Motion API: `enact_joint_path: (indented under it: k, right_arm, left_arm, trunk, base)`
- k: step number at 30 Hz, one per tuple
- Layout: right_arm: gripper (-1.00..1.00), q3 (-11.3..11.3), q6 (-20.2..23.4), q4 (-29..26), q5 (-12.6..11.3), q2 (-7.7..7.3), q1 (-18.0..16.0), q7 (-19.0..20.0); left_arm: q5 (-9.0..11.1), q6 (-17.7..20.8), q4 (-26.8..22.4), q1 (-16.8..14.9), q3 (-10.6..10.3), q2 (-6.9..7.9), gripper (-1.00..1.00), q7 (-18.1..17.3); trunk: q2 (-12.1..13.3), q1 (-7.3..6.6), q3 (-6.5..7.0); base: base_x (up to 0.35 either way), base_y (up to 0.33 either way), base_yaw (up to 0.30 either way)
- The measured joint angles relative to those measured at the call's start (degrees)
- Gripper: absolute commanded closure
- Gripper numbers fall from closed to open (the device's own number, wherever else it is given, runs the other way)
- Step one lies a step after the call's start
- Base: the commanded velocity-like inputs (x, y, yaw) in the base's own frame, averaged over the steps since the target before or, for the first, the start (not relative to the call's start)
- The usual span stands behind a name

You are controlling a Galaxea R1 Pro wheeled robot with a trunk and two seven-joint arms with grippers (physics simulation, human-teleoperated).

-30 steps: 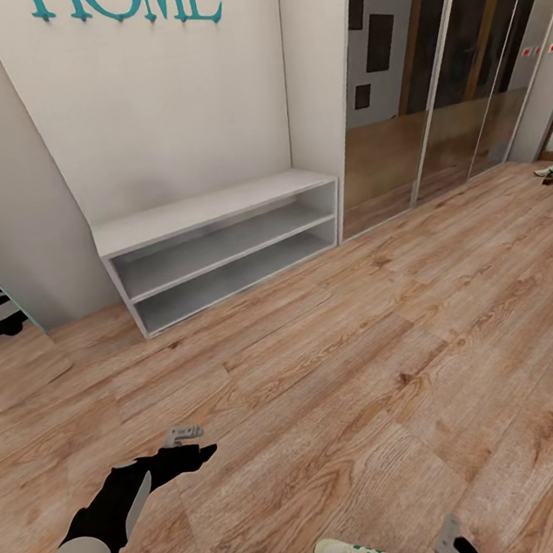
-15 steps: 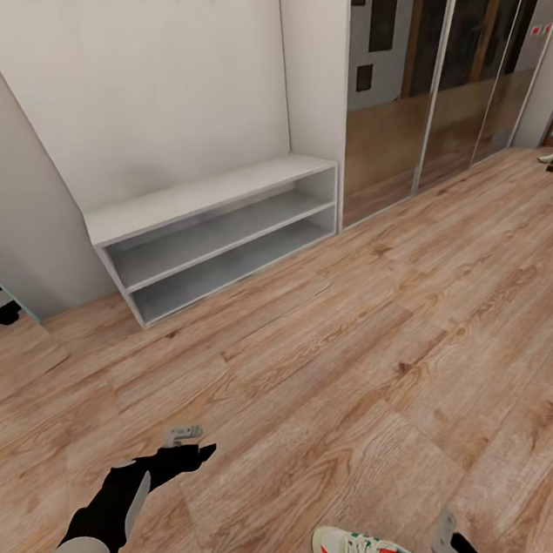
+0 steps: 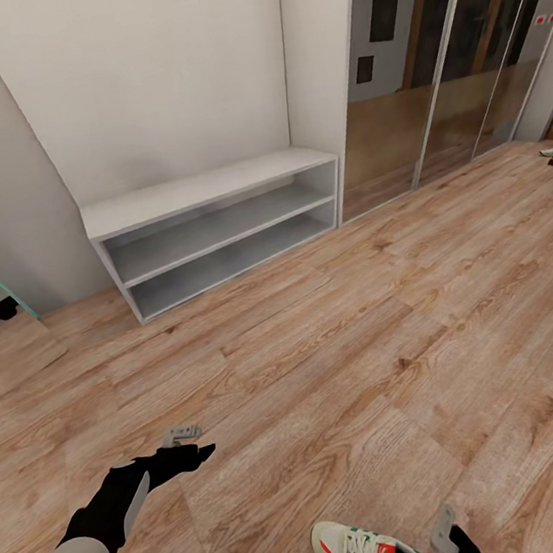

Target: Pick up the two gym shoes and the two sandals from the corridor floor and place them onto the hallstand (shoe rack) in the corridor, making sure they are on the rack and not on the floor. Arrange them so the two gym shoes are next to each other and the two sandals are next to each other.

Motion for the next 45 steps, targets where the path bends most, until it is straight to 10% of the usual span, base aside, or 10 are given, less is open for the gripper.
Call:
enact_joint_path:
  k: [28,45]
  right_arm:
    - [-1.00,0.29,0.07,-4.40,0.10,0.21,0.00,0.11]
    - [-1.00,5.72,0.00,-7.71,2.37,0.34,-0.01,0.47]
  left_arm:
    - [0.02,-0.14,-0.01,-0.06,0.01,-0.66,-1.00,-0.02]
    - [0.08,-0.06,-0.09,-0.13,0.03,-0.51,-1.00,-0.02]
  trunk:
    - [-0.11,0.21,-1.77]
    - [-0.11,0.21,-1.77]
  base:
    - [0.000,0.000,0.000]
    - [0.000,0.000,0.000]
